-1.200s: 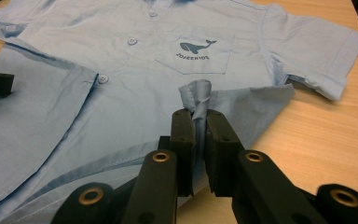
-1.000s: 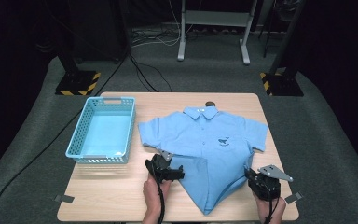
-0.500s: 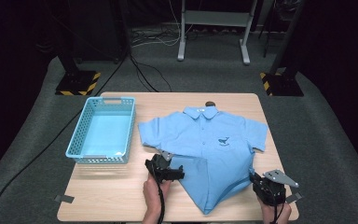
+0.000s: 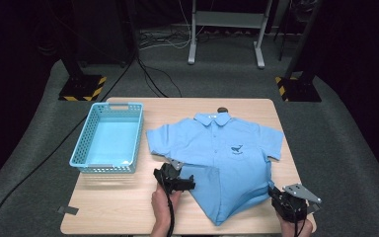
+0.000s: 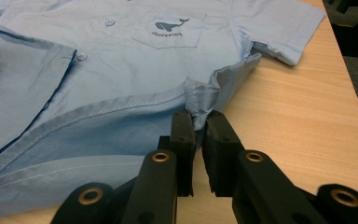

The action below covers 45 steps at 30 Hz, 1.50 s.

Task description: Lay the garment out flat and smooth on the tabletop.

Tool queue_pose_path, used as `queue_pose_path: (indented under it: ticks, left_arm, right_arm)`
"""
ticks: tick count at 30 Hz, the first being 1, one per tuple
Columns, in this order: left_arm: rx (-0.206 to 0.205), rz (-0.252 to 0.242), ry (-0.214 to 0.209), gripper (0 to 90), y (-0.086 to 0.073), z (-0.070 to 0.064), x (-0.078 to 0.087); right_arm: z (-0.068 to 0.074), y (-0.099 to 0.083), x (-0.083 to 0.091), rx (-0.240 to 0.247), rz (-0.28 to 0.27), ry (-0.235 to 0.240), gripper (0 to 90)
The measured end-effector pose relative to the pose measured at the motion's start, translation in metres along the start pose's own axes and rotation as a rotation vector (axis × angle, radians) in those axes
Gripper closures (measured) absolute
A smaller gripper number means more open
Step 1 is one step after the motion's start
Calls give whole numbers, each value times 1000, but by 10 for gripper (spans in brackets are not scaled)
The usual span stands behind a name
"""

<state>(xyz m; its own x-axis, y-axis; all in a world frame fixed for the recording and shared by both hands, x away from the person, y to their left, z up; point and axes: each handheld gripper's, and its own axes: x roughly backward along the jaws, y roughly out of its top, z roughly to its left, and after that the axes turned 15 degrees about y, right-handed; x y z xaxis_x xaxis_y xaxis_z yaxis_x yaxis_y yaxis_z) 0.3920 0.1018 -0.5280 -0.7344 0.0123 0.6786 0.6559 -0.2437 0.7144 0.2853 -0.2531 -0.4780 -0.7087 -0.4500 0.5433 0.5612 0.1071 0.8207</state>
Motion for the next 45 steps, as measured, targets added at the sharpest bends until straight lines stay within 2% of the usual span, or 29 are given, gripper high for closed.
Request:
queue_pose_path:
  ticks: [9,13,15,19,20,21,25,26,27,30,32,33,34,36,37,38,40,45]
  left_arm:
    - [0,0,0,3,0,0,0]
    - [-1,0,-1,3,0,0,0]
    - [-1,0,-1,3,0,0,0]
    - [-1,0,-1,3,0,0,0]
    - [-1,0,-1,3,0,0,0]
    - [-1,0,-1,3,0,0,0]
    - [-1,0,-1,3,0,0,0]
    - [-1,0,-1,3,0,0,0]
    - [-1,0,0,3,0,0,0]
    - [-1,0,0,3,0,0,0]
    - [-1,0,0,3,0,0,0]
    - [-1,0,0,3,0,0,0]
    - [-1,0,0,3,0,0,0]
    - [-1,0,-1,3,0,0,0]
    - [-1,0,0,3,0,0,0]
    - [-1,0,-1,3,0,0,0]
    - [-1,0,0,3,0,0,0]
    - [0,0,0,3,0,0,0]
  right_arm:
    - [-8,-16,4,-53,20,-13,815]
    - [-12,-25,7,-78,55,-20,758]
    - [-17,-31,12,-89,78,-27,665]
    - [-24,-27,19,-86,79,-7,469]
    - [-24,-27,19,-86,79,-7,469]
    - [-26,-25,24,-75,83,0,403]
    - [-29,-21,34,-58,61,20,298]
    - [-29,-21,34,-58,61,20,298]
    - [-30,-19,35,-60,48,33,245]
    - [-30,-16,30,-57,48,30,190]
    - [-31,-12,16,-49,62,34,124]
    - [-31,-12,16,-49,62,34,124]
    - [-32,-8,2,-39,88,30,83]
    - [-34,-7,-5,-27,99,16,76]
    - [-40,-6,-16,-25,116,-11,66]
    - [-44,-7,-20,-35,124,-22,65]
    - [-50,-9,-25,-50,143,-41,61]
    - [-57,-16,-22,-31,184,-82,70]
